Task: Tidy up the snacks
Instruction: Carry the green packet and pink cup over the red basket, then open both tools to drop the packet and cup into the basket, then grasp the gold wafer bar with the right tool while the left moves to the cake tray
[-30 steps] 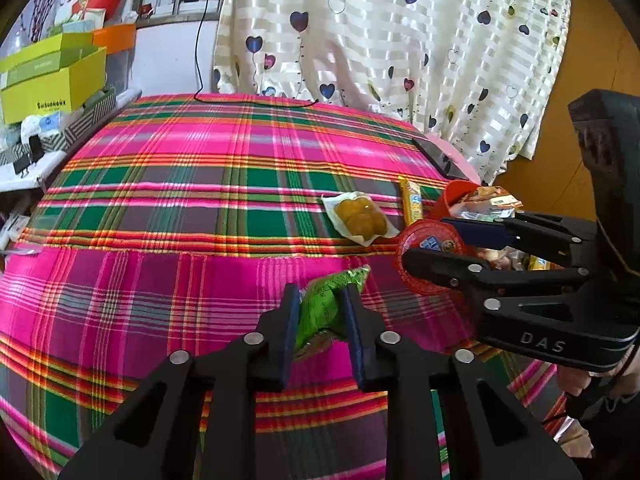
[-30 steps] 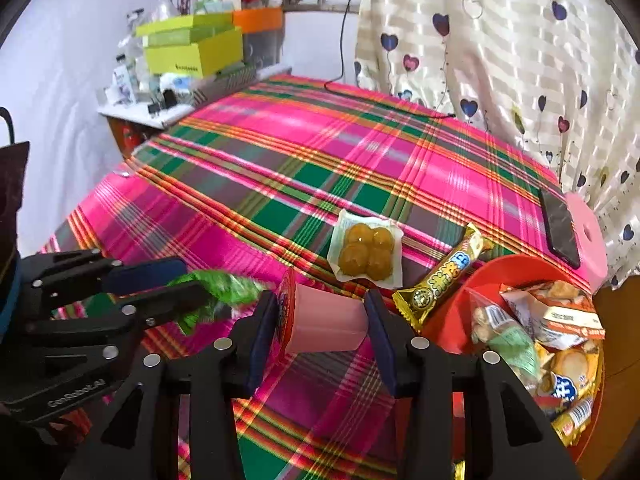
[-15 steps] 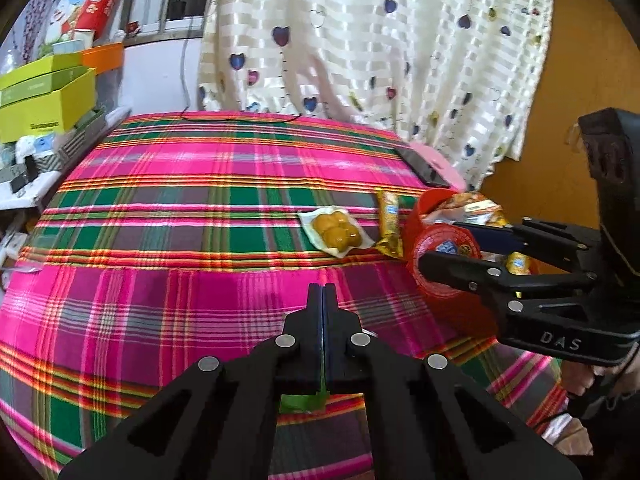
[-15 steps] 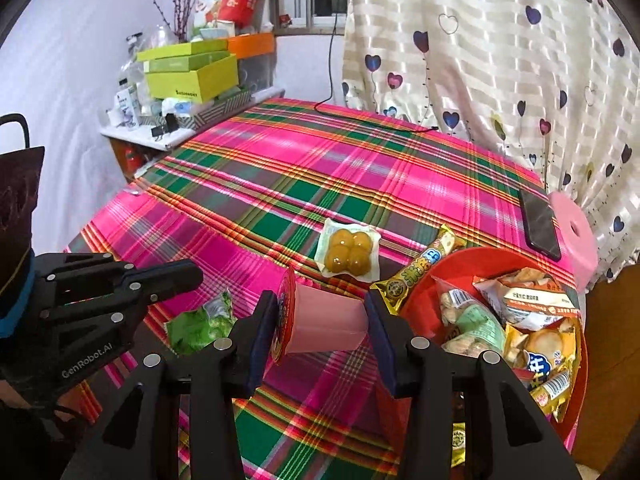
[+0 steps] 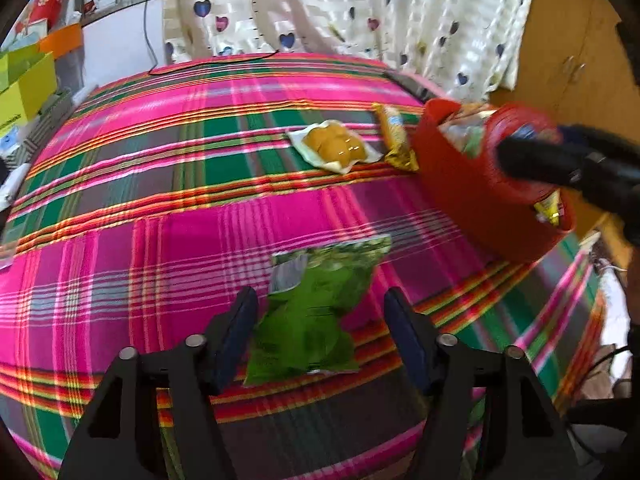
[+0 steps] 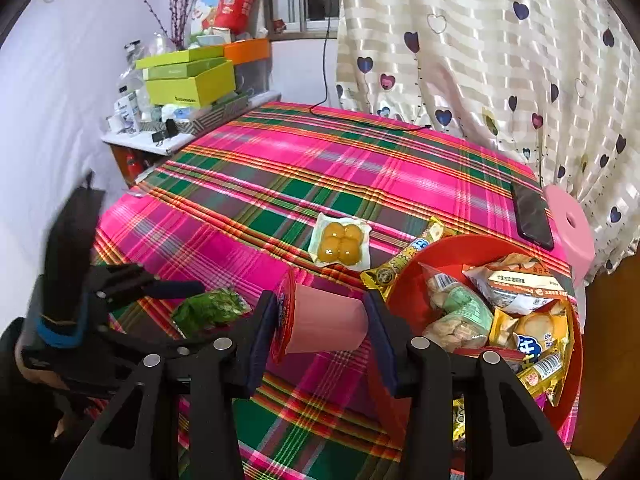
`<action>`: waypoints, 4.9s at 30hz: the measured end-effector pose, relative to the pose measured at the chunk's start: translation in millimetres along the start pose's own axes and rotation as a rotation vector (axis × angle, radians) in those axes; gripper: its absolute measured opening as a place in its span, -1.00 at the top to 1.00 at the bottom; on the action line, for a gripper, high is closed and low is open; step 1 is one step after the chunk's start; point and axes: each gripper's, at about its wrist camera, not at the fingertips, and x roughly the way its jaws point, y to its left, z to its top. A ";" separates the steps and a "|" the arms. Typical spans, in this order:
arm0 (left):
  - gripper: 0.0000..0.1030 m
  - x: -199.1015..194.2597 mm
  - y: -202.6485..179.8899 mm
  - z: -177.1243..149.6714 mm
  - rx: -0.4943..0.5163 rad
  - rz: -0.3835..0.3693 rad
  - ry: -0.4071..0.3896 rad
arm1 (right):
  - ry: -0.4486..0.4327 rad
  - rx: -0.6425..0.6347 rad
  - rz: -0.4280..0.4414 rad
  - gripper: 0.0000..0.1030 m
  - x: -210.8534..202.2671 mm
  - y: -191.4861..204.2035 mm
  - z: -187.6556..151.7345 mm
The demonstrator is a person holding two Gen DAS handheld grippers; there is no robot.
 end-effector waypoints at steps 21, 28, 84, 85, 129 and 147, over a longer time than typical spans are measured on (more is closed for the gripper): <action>0.25 -48.5 -66.3 56.2 0.063 -0.031 -0.184 | -0.121 0.168 -0.105 0.17 -67.8 -87.7 -21.4; 0.25 -46.4 -85.0 70.6 0.076 -0.071 -0.192 | -0.102 0.245 -0.140 0.17 -79.2 -124.6 -46.7; -0.17 -4.8 -35.8 90.0 -0.198 -0.058 -0.138 | -0.156 0.248 -0.094 0.01 -80.9 -113.0 -51.6; -0.17 -3.2 -32.6 89.3 -0.204 -0.043 -0.133 | -0.157 0.245 -0.091 0.01 -79.7 -111.4 -49.3; -0.07 58.0 36.2 85.4 -0.293 0.110 -0.052 | 0.634 0.259 -0.080 0.01 176.4 -137.1 97.4; -0.01 30.8 60.5 58.6 -0.332 0.136 -0.061 | 0.527 0.035 0.073 0.61 165.5 -36.4 81.5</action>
